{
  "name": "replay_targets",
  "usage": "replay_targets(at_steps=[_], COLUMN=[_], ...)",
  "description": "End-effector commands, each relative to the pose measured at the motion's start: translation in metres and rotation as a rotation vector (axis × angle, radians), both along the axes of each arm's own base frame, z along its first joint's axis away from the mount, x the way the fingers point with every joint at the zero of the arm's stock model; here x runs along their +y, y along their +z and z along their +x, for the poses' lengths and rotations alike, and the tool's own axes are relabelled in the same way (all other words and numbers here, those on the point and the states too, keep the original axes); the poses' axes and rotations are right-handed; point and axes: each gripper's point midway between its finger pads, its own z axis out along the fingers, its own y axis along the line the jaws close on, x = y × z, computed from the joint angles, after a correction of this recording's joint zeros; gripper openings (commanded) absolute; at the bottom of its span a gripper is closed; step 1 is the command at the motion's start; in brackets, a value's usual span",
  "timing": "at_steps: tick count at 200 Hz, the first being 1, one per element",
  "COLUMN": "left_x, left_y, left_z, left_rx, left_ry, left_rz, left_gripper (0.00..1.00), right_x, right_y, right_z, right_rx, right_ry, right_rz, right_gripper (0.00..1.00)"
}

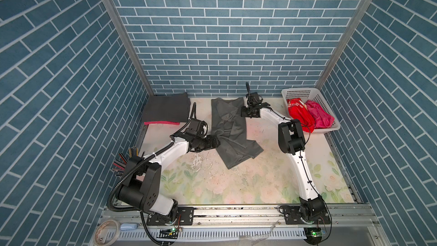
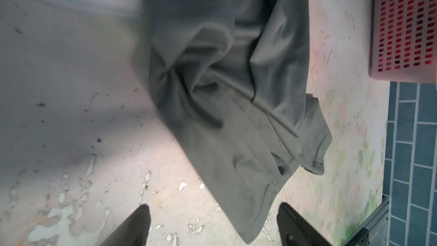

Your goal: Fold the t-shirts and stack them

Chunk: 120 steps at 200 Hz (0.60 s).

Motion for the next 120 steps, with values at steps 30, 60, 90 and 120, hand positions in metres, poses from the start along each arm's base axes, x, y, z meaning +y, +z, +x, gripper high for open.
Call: replay_targets(at_steps=[30, 60, 90, 120], left_x=[-0.042, -0.040, -0.027, -0.031], left_y=[-0.031, -0.034, -0.031, -0.037], left_z=[-0.027, -0.027, -0.015, -0.005], left_rx=[0.077, 0.083, 0.044, 0.039], left_ry=[-0.115, -0.131, -0.116, -0.118], left_rz=[0.013, 0.074, 0.175, 0.189], left_gripper=[0.86, 0.86, 0.86, 0.86], right_x=[-0.091, -0.095, -0.091, -0.095], right_y=[0.009, 0.055, 0.099, 0.102], right_z=[0.030, 0.026, -0.012, -0.077], right_rx=[-0.031, -0.067, -0.080, -0.053], right_ry=[-0.067, -0.034, -0.020, -0.020], right_rz=[-0.118, -0.093, -0.016, 0.033], right_gripper=[0.19, 0.61, 0.83, 0.91])
